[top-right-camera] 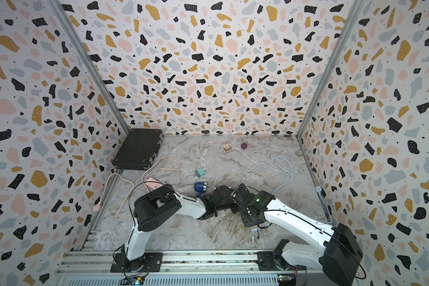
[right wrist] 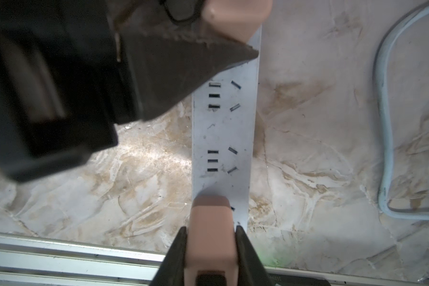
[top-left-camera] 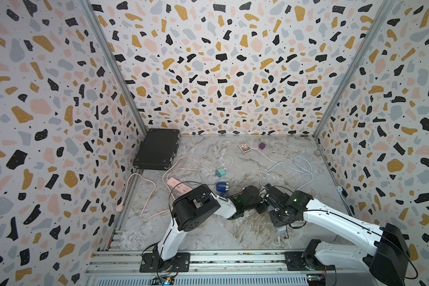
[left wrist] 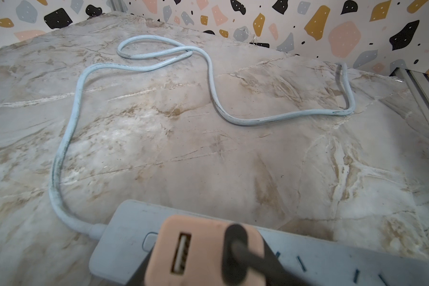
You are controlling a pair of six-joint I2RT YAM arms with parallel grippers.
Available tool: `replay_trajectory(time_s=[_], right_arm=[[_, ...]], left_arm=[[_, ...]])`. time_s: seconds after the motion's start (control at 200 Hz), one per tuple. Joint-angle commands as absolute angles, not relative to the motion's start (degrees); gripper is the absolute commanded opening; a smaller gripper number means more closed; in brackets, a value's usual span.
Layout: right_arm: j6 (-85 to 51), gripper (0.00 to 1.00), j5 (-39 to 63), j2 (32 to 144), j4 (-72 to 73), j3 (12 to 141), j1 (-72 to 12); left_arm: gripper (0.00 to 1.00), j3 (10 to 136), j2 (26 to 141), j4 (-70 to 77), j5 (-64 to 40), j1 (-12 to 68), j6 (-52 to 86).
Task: Unplug the electric shaver
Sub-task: Remove the plug from the socket.
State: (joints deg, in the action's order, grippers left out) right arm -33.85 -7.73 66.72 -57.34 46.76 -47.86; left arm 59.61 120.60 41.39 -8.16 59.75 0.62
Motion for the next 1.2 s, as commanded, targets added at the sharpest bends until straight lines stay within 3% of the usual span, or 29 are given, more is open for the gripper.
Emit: replay_trajectory(time_s=[0.0,0.451,0.611,0.781,0.881,0.956,1.026,1.111,1.196], right_arm=[[-33.8,0.0,-7.8,66.6,-52.7,49.5,-47.7],[-33.0,0.0,-1.7,72.9,-42.0,46.5,-47.3],[-33.3,0.03,-1.7,72.0,-41.9,45.9,-47.0],[-33.5,0.1,-1.0,71.2,-41.0,45.0,-46.7],[-33.1,0.09,-0.8,71.3,-40.9,45.4,-46.6],[-32.8,0.1,-0.6,72.0,-41.2,45.9,-46.5],[-32.8,0.14,-0.5,72.9,-42.1,46.4,-46.5],[-32.9,0.29,-0.5,73.4,-41.7,45.7,-46.5],[-33.3,0.34,0.0,73.4,-41.2,45.1,-46.4]], left_arm=[[0.47,58.0,125.0,27.9,-7.2,63.5,-7.9],[0.69,54.4,120.0,30.9,-7.6,63.5,-7.2],[0.72,53.7,120.4,32.0,-8.9,63.5,-6.5],[0.73,54.4,121.2,31.3,-10.7,63.5,-6.0],[0.62,55.6,121.8,29.8,-12.1,63.5,-6.4],[0.6,55.9,122.1,29.5,-12.6,63.5,-6.3],[0.61,55.1,121.4,30.6,-12.7,63.5,-5.8],[0.64,54.3,120.7,31.4,-12.9,63.5,-5.8],[0.65,54.5,120.8,31.4,-13.1,63.5,-5.8]])
